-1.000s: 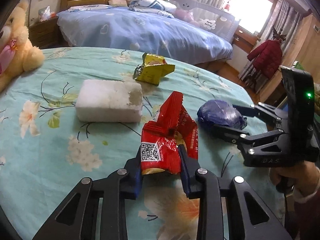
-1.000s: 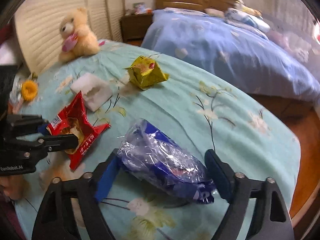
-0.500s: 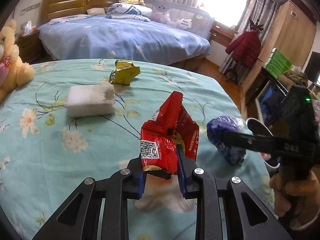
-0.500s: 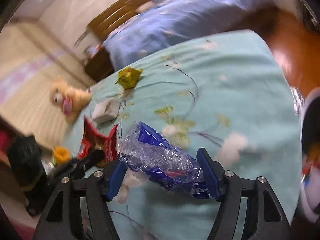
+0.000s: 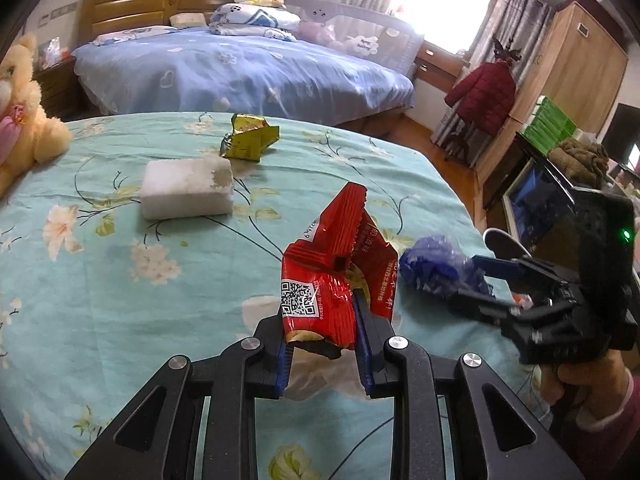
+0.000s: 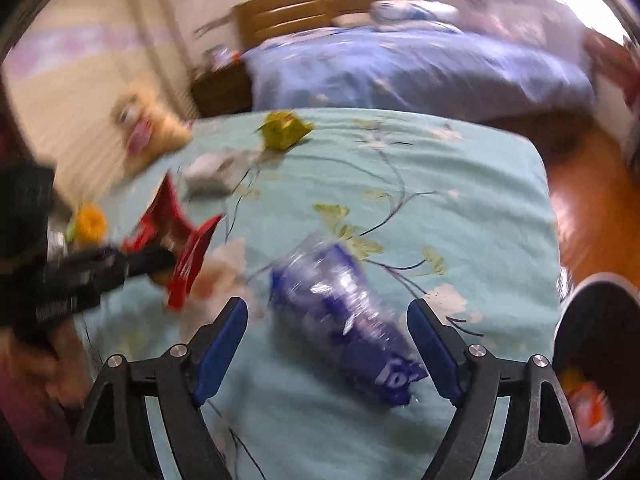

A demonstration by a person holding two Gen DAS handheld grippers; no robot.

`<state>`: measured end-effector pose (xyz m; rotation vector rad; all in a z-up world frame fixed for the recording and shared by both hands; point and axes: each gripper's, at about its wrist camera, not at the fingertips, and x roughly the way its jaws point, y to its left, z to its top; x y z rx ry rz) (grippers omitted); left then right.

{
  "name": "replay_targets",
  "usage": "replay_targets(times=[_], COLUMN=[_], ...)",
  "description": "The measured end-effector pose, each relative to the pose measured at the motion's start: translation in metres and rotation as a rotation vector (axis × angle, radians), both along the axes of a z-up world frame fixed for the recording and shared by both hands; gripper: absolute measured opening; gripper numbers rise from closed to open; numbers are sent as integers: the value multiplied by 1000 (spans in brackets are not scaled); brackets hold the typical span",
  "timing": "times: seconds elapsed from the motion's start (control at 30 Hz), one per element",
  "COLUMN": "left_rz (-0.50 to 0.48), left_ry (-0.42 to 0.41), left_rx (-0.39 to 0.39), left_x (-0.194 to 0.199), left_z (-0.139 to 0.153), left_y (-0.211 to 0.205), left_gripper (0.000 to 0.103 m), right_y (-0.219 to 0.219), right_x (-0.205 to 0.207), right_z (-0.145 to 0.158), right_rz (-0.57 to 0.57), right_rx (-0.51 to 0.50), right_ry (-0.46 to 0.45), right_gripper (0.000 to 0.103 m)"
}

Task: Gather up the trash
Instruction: 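Carry the red snack bag and the blue plastic bag over the trash bin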

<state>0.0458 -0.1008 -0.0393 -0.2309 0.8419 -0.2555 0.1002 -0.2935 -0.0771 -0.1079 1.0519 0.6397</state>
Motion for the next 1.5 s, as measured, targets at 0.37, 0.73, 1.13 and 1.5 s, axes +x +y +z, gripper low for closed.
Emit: replay_targets(times=[0.37,0.73,1.13,1.5], left_rz=[-50,-106,-138,-205], left_ry=[21,-11,-32,-39], left_rx=[-4,25,56,78], left_x=[5,-6,-15,-10], left_z=[-4,2,8,10], left_y=[-15,-67,-108,-146], left_gripper=[25,25,25,25], right_y=[-42,-77,-119,-152], right_x=[-10,-52,-67,-78], right_z=[-12,0,16,16], right_rz=[-311,-560,-634,-714], right_rx=[63,232,185,182], right_ry=[34,73,12,21], right_gripper=[49,49,49,49])
